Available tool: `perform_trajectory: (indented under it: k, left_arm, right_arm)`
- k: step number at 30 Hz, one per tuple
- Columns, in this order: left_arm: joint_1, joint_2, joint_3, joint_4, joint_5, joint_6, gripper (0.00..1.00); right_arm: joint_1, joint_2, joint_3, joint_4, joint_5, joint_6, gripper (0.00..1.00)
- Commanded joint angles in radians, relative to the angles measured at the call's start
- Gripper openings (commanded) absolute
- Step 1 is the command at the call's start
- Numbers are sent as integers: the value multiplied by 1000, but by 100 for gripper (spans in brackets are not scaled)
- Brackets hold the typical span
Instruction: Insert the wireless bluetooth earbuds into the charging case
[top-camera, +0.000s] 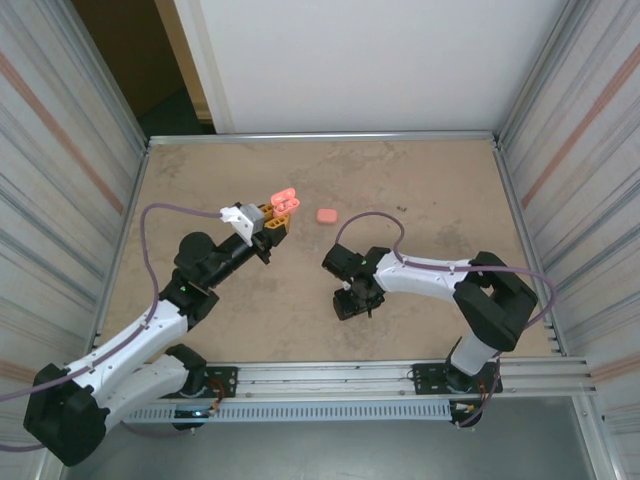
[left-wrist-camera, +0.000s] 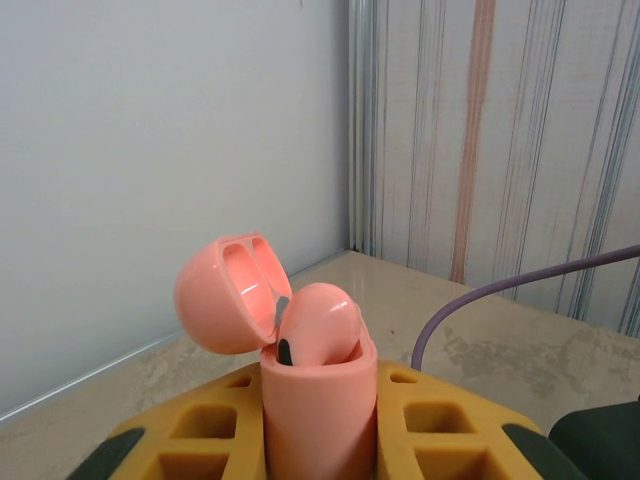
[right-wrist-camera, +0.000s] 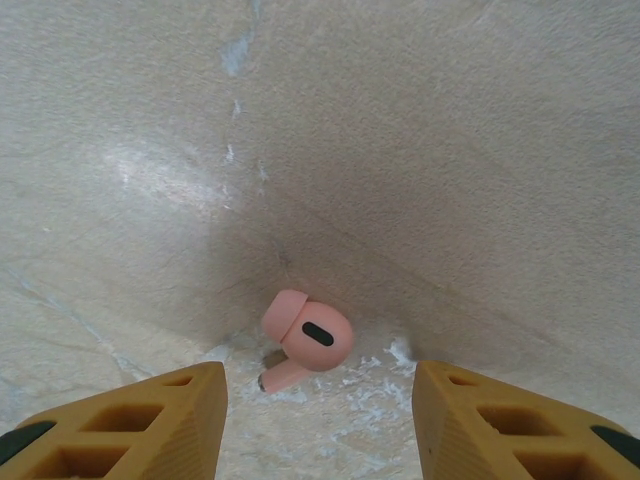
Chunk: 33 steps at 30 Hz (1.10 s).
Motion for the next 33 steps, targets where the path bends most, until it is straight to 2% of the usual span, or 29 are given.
perform_trajectory:
  k: [1, 9, 23, 29, 33]
  left_arm:
    - [11, -1, 2, 23, -3, 14, 0]
    - [10, -1, 7, 16, -6, 16, 0]
    - [11, 11, 18, 16, -2, 16, 0]
    - [11, 14, 22, 13, -1, 21, 0]
    - [11, 15, 24, 11, 0, 23, 0]
  right_arm:
    - [14, 30, 19, -37, 31, 6, 51]
    - [26, 54, 33, -51, 46, -3, 50]
    - [26, 49, 37, -68, 54, -14, 32]
    - [25, 30, 52, -69, 41, -21, 33]
    - [10, -2, 69, -69, 10, -21, 38]
